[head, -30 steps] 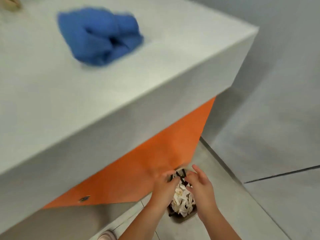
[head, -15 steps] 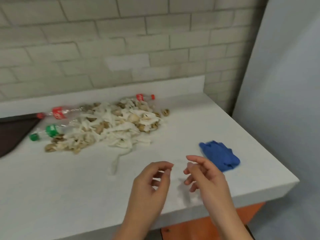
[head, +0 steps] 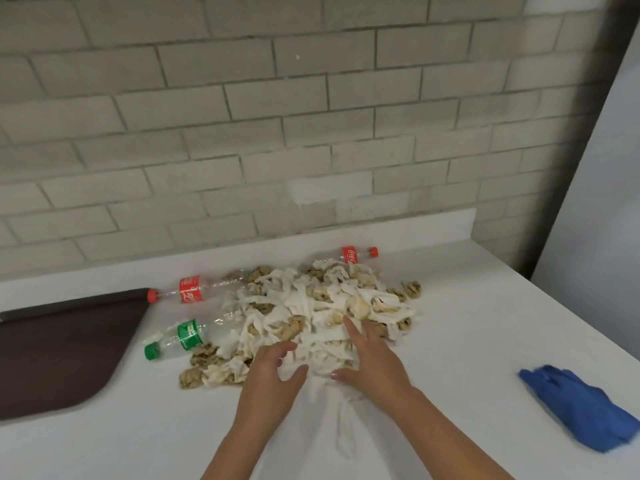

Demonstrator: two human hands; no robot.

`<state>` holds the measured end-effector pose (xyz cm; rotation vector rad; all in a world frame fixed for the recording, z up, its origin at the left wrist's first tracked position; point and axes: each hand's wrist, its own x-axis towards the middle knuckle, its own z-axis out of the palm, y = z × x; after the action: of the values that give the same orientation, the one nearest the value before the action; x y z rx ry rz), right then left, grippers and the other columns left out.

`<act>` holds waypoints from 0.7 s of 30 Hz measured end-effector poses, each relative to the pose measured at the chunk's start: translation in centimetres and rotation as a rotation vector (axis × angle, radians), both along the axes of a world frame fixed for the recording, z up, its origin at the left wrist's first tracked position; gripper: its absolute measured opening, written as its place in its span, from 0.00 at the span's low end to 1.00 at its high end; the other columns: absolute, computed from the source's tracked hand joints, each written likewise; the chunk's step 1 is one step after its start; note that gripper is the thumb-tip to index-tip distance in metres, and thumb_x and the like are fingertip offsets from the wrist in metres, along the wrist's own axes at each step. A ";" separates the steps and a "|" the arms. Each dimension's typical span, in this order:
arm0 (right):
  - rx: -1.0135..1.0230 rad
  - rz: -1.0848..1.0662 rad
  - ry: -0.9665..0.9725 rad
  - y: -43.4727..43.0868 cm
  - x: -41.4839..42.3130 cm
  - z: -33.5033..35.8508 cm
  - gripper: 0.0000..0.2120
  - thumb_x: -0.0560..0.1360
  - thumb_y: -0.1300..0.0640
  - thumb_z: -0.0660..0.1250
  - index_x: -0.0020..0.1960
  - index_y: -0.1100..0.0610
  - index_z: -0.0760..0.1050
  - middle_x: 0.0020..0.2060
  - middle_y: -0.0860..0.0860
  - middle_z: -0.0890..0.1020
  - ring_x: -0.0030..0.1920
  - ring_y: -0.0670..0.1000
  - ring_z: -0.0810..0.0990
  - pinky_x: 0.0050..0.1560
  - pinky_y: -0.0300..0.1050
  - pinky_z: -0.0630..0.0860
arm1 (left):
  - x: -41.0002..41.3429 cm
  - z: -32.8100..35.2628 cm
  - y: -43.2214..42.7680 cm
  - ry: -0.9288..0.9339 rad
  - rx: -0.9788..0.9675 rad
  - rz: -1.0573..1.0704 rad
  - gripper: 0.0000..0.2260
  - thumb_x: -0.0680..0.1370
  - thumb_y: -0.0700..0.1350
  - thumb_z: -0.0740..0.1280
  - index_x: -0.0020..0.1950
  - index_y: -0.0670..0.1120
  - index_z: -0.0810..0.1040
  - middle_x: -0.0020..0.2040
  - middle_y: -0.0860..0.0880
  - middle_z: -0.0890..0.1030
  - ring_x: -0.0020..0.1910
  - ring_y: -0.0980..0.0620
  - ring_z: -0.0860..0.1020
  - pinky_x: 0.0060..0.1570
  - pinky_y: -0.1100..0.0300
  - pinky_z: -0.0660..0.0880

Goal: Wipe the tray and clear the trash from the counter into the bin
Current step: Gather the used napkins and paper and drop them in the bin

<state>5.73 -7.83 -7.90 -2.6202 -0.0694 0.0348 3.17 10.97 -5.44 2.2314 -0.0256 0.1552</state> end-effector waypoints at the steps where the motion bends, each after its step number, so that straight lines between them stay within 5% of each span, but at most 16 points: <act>1: -0.008 0.002 0.027 0.2 0.4 -0.4 0.43 0.72 0.42 0.69 0.77 0.42 0.46 0.77 0.53 0.51 0.73 0.54 0.61 0.65 0.48 0.69 | 0.8 -0.6 0.0 0.013 0.032 -0.044 0.18 0.73 0.48 0.72 0.60 0.55 0.71 0.57 0.54 0.71 0.60 0.52 0.73 0.54 0.62 0.69; 4: 0.127 -0.013 0.068 0.0 0.8 -0.5 0.35 0.72 0.51 0.72 0.74 0.45 0.59 0.71 0.50 0.64 0.61 0.46 0.73 0.51 0.36 0.75 | 2.6 -2.2 -0.8 0.042 0.109 -0.211 0.33 0.71 0.51 0.73 0.72 0.53 0.62 0.67 0.53 0.66 0.67 0.53 0.66 0.62 0.63 0.64; 6: 0.277 -0.046 0.096 -0.4 0.3 0.5 0.30 0.71 0.55 0.74 0.69 0.46 0.67 0.58 0.43 0.71 0.49 0.40 0.75 0.38 0.29 0.71 | 3.4 -2.8 -1.6 0.026 0.093 -0.275 0.40 0.68 0.52 0.76 0.74 0.52 0.58 0.71 0.52 0.63 0.69 0.53 0.63 0.65 0.64 0.61; 10: 0.497 -0.145 0.030 -2.3 -0.8 2.3 0.21 0.64 0.60 0.79 0.54 0.52 0.77 0.47 0.41 0.75 0.46 0.39 0.75 0.39 0.23 0.68 | 4.4 -4.1 -2.2 0.064 0.063 -0.319 0.46 0.64 0.57 0.77 0.75 0.55 0.55 0.73 0.52 0.59 0.68 0.57 0.59 0.67 0.61 0.60; 12: 0.603 -0.183 0.001 -3.3 -1.6 3.2 0.16 0.63 0.59 0.79 0.47 0.50 0.78 0.45 0.41 0.78 0.45 0.41 0.77 0.40 0.25 0.70 | 4.9 -5.1 -2.2 0.094 0.195 -0.346 0.38 0.64 0.59 0.76 0.71 0.58 0.64 0.74 0.53 0.58 0.72 0.53 0.56 0.71 0.53 0.59; 14: 0.671 -0.217 -0.015 -4.4 -2.1 4.0 0.13 0.64 0.57 0.79 0.45 0.49 0.80 0.45 0.43 0.81 0.46 0.44 0.79 0.43 0.30 0.72 | 5.3 -5.8 -2.6 0.046 0.221 -0.327 0.19 0.69 0.50 0.73 0.60 0.52 0.78 0.71 0.52 0.64 0.71 0.49 0.62 0.68 0.53 0.64; 16: 0.753 -0.233 -0.037 -5.3 -2.4 5.2 0.10 0.66 0.58 0.77 0.46 0.51 0.81 0.44 0.43 0.83 0.45 0.44 0.81 0.43 0.32 0.73 | 5.2 -5.9 -3.0 0.016 0.127 -0.261 0.06 0.73 0.41 0.69 0.49 0.46 0.82 0.63 0.52 0.72 0.64 0.47 0.71 0.62 0.57 0.70; 19: 0.962 -0.247 -0.111 -6.5 -2.5 6.3 0.05 0.69 0.61 0.74 0.45 0.54 0.83 0.42 0.43 0.85 0.44 0.39 0.81 0.40 0.26 0.73 | 4.9 -5.2 -3.2 -0.158 0.094 -0.085 0.02 0.74 0.43 0.70 0.46 0.47 0.80 0.53 0.54 0.76 0.56 0.51 0.74 0.56 0.59 0.71; 21: 1.026 -0.251 -0.159 -6.8 -2.3 7.1 0.05 0.70 0.62 0.73 0.44 0.53 0.83 0.40 0.41 0.85 0.43 0.36 0.81 0.39 0.25 0.73 | 5.1 -4.8 -3.1 -0.297 0.216 0.073 0.09 0.71 0.47 0.73 0.50 0.49 0.80 0.56 0.50 0.77 0.58 0.47 0.73 0.56 0.56 0.68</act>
<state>3.38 -14.61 -0.80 -1.5850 0.1514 -0.2358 8.25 7.84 -10.20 2.4062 -0.1280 0.5460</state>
